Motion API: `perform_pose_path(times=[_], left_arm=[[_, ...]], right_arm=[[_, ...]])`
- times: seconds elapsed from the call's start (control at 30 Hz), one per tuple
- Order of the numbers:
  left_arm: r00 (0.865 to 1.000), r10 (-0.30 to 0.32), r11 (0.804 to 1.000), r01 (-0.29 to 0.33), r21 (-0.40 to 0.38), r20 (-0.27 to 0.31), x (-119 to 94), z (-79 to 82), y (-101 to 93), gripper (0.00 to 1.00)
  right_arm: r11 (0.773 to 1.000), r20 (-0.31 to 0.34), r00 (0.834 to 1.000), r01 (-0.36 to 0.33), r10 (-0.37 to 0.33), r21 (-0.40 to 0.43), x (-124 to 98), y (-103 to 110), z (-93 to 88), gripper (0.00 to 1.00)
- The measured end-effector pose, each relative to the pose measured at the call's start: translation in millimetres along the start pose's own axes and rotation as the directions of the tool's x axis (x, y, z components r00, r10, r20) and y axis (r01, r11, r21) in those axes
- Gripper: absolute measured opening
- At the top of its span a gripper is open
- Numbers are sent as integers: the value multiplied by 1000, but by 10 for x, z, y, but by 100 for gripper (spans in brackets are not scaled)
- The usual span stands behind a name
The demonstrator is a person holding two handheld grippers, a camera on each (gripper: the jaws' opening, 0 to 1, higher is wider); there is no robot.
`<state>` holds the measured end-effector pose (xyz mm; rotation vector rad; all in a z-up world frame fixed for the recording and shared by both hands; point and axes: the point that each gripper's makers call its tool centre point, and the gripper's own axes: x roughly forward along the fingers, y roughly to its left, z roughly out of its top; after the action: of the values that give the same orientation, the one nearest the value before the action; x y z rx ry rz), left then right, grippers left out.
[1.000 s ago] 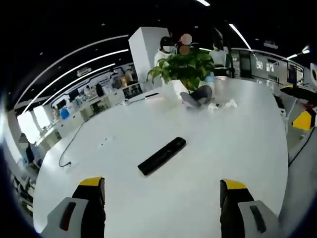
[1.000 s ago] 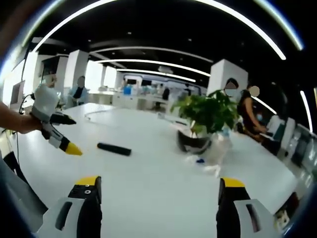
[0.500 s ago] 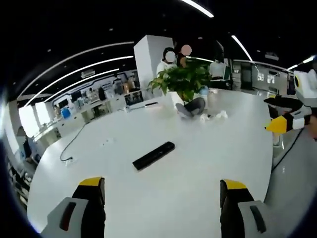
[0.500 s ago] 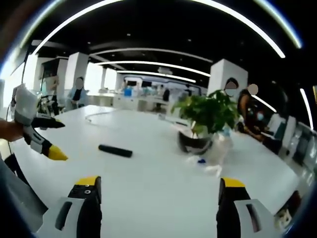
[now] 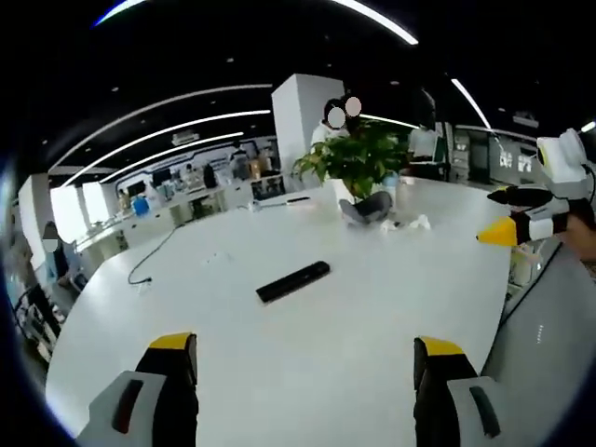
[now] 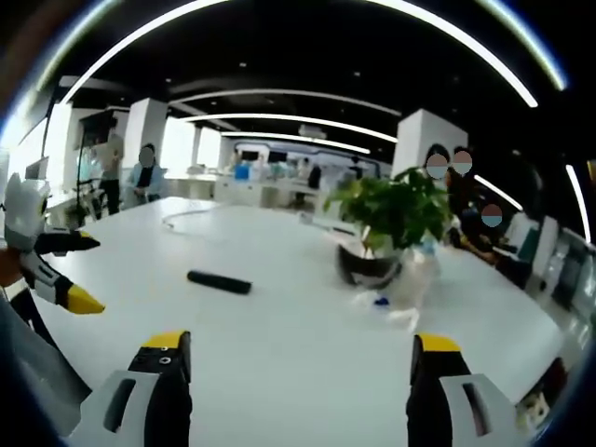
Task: Press the specified remote control buttons in sequence, fully releasing each button before pressing the next.
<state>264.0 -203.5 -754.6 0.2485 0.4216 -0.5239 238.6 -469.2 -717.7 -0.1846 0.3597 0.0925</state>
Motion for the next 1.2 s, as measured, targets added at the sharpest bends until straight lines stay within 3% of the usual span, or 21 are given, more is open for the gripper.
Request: perform_pose_path(times=[0.2, 0.4, 0.63, 0.77, 0.93, 1.03, 1.2], left_arm=[[1000, 18, 999, -19, -33, -21, -48, -156, 32, 100], [999, 43, 998, -44, -51, -20, -73, -162, 81, 100], [998, 64, 996, -65, -67, -19, -256, -167, 107, 100], [994, 111, 993, -112, -23, -23, -382, -251, 187, 100], [988, 151, 988, -153, -39, -44, -380, -377, 281, 100], [987, 159, 986, -158, -54, 4, -397, -294, 294, 100], [985, 174, 980, -174, -101, -7, -405, -323, 339, 100]], right_arm=[[1000, -8, 1000, 3, -3, -2, 8, -7, -14, 97], [1000, -16, 1000, 6, -6, -3, 9, -15, -29, 97], [1000, -24, 1000, 8, -8, -2, 10, -17, -41, 97], [1000, -21, 1000, 5, -5, -4, 9, -8, -36, 96], [1000, -29, 1000, 0, 0, -11, 17, 9, -46, 96], [1000, -31, 999, -4, 3, -17, 19, 23, -50, 96], [1000, -30, 1000, -4, 3, -18, 15, 22, -48, 95]])
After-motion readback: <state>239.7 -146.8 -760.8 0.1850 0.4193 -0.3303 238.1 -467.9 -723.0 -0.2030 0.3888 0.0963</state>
